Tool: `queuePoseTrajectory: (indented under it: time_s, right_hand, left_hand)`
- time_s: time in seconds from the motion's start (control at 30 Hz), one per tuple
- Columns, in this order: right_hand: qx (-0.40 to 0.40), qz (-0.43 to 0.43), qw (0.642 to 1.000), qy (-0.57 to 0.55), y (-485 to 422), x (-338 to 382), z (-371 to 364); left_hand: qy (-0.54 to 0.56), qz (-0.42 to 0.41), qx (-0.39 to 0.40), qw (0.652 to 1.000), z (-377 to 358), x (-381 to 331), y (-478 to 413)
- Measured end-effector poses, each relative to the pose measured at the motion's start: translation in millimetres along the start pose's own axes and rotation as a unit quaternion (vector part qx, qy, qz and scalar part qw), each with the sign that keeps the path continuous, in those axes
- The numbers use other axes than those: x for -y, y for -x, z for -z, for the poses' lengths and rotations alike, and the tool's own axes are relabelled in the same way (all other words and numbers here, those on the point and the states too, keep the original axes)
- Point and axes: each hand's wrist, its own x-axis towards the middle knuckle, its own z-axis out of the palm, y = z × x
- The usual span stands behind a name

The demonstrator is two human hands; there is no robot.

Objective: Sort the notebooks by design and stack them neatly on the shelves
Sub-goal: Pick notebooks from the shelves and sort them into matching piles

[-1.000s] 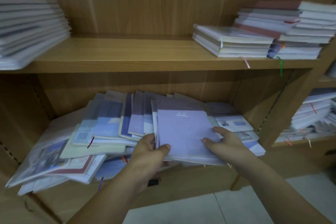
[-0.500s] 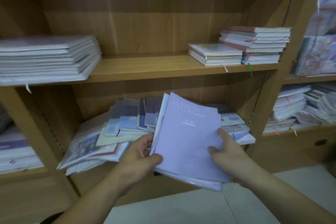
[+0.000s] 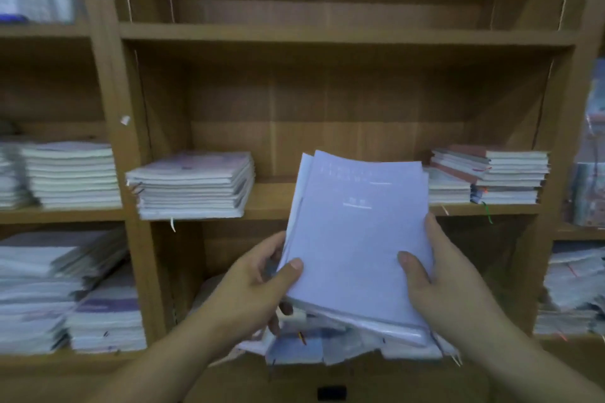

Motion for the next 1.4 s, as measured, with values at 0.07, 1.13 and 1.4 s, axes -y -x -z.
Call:
queuePoseTrajectory:
  time_s: [0.07, 1.13, 1.4]
  right_hand:
    - [0.006, 0.025, 1.0, -0.015, -25.2, 17.6, 0.7]
    - [0.223, 0.104, 0.967, -0.07, -195.6, 166.0, -167.2]
    - [0.184, 0.076, 0.975, -0.102, -194.0, 175.1, -183.4]
  left_hand:
    - [0.012, 0.001, -0.009, 1.0, 12.4, -12.3, -12.0]
    - [-0.597, -0.115, -0.184, 0.773, 249.7, -31.6, -87.4]
    - [-0.627, -0.036, -0.215, 0.748, 246.8, -34.0, -88.9]
